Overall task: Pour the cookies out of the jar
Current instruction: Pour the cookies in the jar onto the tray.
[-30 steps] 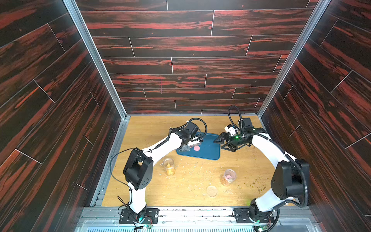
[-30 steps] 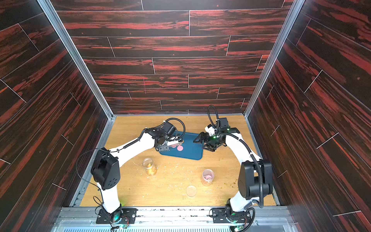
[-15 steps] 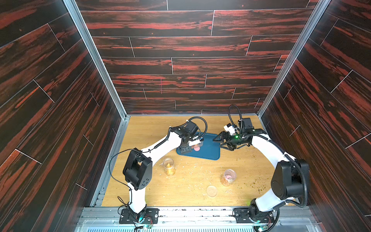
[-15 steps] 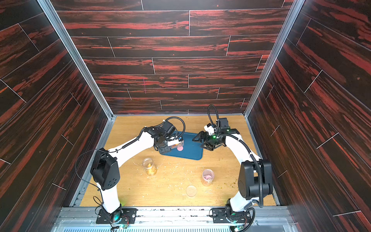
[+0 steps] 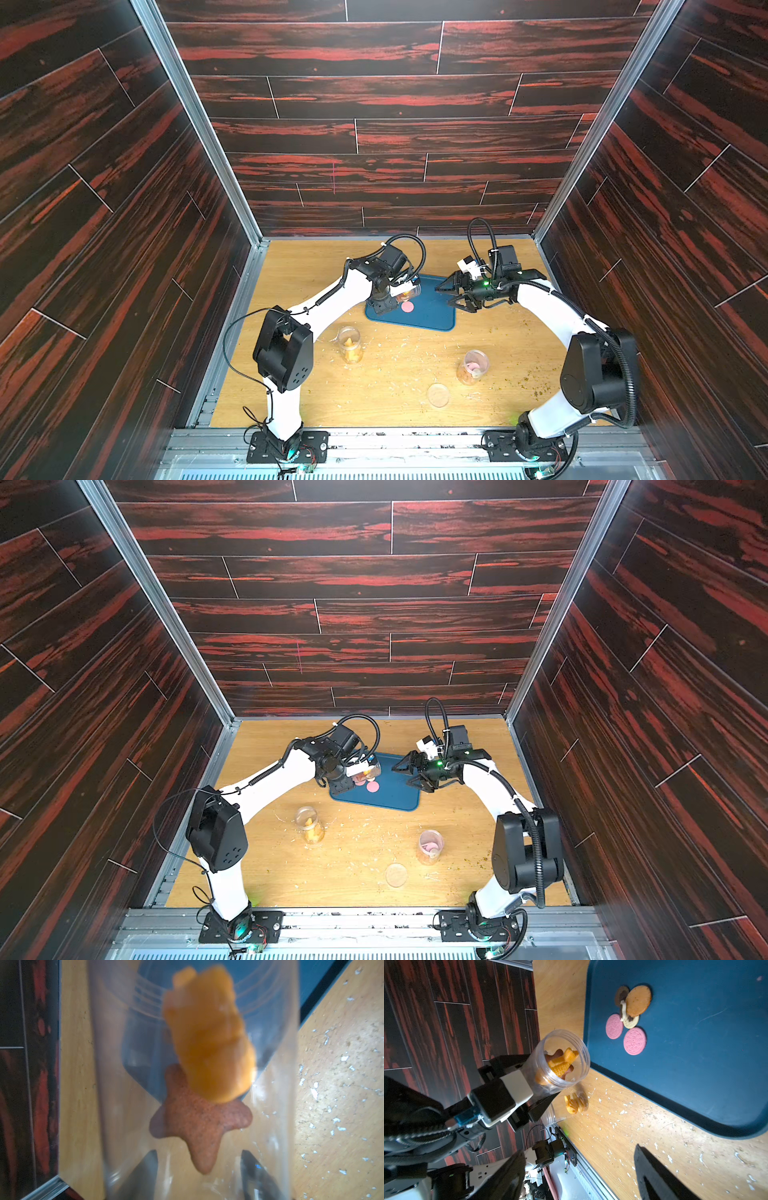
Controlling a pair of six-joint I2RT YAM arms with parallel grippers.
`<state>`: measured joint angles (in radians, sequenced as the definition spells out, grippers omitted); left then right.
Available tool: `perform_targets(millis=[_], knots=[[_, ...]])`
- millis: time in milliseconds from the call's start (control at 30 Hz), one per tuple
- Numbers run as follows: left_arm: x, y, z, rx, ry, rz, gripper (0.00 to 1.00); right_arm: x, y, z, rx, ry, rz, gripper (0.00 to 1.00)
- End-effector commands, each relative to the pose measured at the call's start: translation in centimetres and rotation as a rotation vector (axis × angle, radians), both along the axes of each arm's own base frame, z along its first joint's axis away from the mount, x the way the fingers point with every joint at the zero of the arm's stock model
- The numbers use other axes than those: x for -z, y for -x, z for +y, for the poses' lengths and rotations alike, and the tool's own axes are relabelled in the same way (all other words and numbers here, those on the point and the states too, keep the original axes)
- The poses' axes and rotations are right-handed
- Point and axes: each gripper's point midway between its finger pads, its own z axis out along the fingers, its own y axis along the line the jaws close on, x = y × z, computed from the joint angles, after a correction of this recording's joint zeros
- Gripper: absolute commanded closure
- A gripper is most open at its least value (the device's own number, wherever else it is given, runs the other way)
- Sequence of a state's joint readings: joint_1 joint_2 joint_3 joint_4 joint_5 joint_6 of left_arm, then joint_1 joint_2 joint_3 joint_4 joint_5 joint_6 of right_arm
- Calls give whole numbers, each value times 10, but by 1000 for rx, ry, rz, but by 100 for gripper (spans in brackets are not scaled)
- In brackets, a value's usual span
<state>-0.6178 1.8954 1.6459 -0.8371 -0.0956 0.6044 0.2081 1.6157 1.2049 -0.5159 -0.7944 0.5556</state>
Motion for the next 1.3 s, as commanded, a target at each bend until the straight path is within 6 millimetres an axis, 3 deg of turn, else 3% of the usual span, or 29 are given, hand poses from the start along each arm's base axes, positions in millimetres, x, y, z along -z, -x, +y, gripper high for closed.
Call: perform_targets(millis=[0,300,667,1000,1267], knots=[[-23,-2,-6,-57,109,4,100,8,0,8,-12,-24,36,15],[-3,15,5,-107,60,119,98,7,-3,8,-17,-13,30,15],[-18,20,-7,-265,159,237,89,4,1,6,-18,1,21,15],[-5,37,-3,-329,132,347,89,7,2,6,-11,4,24,15],[-11,39,-28,-436,260,460,87,10,2,11,-20,9,20,15]])
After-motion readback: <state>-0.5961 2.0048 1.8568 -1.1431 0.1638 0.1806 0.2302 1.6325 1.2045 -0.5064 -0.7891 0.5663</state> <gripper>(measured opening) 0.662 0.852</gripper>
